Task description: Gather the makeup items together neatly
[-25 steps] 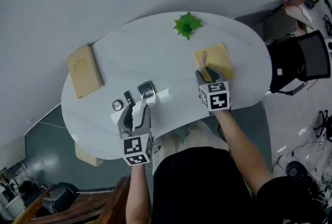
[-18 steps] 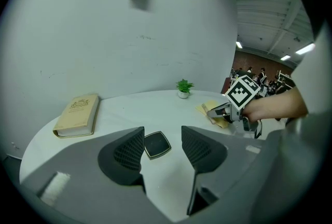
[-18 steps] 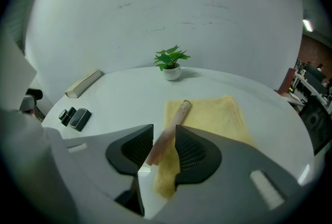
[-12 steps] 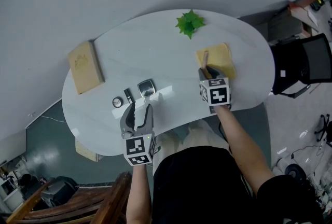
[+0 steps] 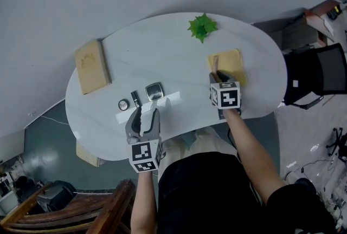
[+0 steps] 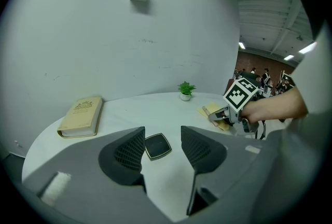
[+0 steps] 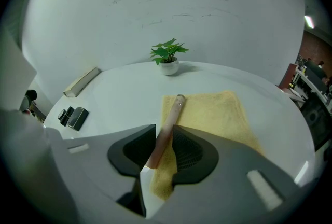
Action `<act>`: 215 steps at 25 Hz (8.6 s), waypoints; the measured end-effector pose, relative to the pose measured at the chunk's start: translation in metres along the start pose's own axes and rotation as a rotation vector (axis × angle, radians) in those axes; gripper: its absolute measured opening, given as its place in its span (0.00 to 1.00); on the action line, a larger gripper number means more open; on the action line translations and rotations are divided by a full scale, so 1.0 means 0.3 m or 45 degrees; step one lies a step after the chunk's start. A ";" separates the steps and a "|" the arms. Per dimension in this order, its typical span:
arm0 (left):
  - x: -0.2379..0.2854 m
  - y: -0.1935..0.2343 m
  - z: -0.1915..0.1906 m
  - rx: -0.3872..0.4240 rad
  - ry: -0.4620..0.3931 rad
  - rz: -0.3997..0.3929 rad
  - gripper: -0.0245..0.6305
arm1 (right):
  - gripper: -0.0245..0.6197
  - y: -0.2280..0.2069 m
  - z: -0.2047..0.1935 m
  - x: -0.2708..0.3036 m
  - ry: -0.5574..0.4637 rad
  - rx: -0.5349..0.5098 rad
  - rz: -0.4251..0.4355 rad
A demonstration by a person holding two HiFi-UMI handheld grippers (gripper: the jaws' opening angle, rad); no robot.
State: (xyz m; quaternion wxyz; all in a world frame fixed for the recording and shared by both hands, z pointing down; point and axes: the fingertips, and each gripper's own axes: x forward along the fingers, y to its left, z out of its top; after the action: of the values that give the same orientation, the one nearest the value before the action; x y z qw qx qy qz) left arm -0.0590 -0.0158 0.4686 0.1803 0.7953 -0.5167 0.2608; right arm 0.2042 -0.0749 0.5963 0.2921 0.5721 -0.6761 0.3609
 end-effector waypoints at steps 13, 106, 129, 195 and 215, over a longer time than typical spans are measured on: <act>-0.030 0.036 -0.001 -0.019 -0.026 0.044 0.36 | 0.16 0.007 0.003 -0.014 0.039 -0.046 -0.005; -0.150 0.219 -0.074 -0.092 -0.032 0.085 0.35 | 0.16 0.523 -0.049 0.065 0.007 -0.015 0.161; -0.133 0.227 -0.056 -0.096 -0.039 0.090 0.35 | 0.19 0.524 -0.053 0.090 0.018 -0.104 0.125; -0.602 0.109 0.015 0.000 -0.410 -0.196 0.14 | 0.09 0.974 -0.052 -0.823 -0.610 -0.478 0.392; -0.786 0.100 -0.001 0.009 -0.489 -0.227 0.04 | 0.06 1.019 -0.111 -1.035 -0.760 -0.419 0.392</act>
State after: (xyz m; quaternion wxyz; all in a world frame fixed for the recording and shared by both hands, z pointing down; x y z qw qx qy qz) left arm -0.1644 0.1439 0.3277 0.0983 0.8736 -0.4682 0.0892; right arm -0.0430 0.1532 0.3172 0.1125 0.4890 -0.8587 0.1045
